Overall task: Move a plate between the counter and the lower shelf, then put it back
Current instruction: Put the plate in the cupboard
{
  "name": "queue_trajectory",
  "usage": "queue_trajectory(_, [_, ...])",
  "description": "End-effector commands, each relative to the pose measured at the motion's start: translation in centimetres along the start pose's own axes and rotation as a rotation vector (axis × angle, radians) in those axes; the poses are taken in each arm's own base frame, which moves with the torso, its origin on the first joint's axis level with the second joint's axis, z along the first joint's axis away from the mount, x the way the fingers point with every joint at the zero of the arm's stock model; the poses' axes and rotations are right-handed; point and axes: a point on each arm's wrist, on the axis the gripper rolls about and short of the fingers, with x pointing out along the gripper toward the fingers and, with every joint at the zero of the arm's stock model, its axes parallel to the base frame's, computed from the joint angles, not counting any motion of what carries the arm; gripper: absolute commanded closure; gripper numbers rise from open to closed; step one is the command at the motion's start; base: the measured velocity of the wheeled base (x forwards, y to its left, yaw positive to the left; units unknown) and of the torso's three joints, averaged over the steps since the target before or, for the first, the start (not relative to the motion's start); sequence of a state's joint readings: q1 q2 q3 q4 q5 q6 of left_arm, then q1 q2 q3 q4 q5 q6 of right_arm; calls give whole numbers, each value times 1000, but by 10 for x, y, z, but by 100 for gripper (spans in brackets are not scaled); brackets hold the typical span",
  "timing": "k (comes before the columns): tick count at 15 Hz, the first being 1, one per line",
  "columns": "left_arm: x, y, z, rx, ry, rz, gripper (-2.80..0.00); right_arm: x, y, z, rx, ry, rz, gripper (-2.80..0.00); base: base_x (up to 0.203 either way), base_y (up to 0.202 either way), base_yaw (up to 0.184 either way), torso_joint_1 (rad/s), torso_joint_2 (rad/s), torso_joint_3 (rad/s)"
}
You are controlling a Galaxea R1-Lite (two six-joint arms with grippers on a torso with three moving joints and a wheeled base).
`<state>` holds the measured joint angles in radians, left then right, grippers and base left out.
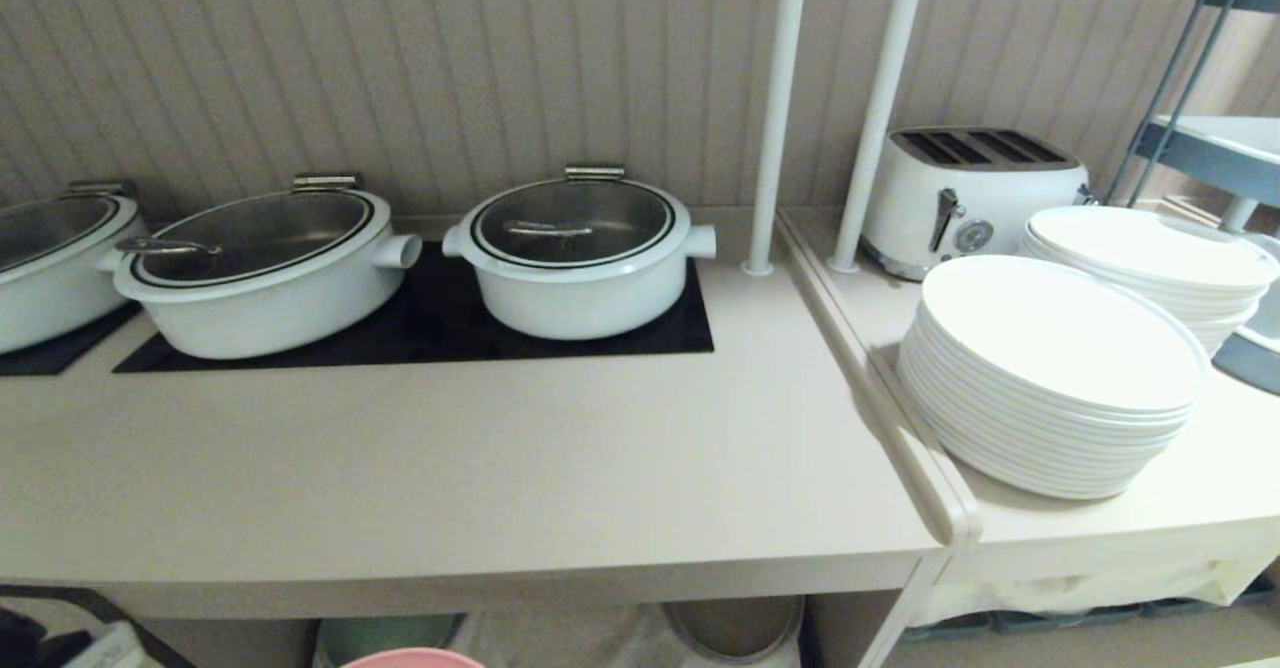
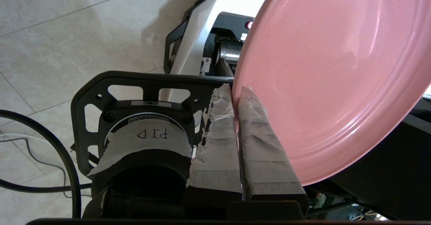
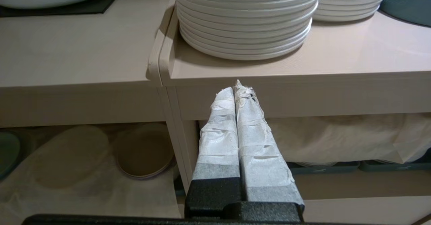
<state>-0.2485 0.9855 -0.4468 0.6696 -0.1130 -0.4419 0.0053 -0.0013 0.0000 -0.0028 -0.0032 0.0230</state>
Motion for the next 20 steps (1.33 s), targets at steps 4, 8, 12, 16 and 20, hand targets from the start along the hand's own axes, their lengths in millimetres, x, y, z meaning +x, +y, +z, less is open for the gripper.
queue_trajectory(4, [0, 0, 0, -4, 6, 2, 0, 0, 0, 0, 0, 1, 1, 0, 0, 0, 0, -148, 323, 167])
queue_trajectory(8, [0, 0, 0, -5, 5, 2, 0, 0, 0, 0, 0, 1, 1, 0, 0, 0, 0, -156, 341, 180])
queue_trajectory(12, [0, 0, 1, -6, 3, 2, 0, 0, 0, 0, 0, 1, 1, 0, 0, 0, 0, -169, 358, 192])
queue_trajectory(16, [0, 0, 1, -6, 3, 2, 0, 0, 0, 0, 0, 1, 1, 0, 0, 0, 0, -215, 477, 254])
queue_trajectory(20, [0, 0, 1, -6, 3, 2, 0, 0, 0, 0, 2, 1, 1, 0, 0, 0, 0, -242, 537, 294])
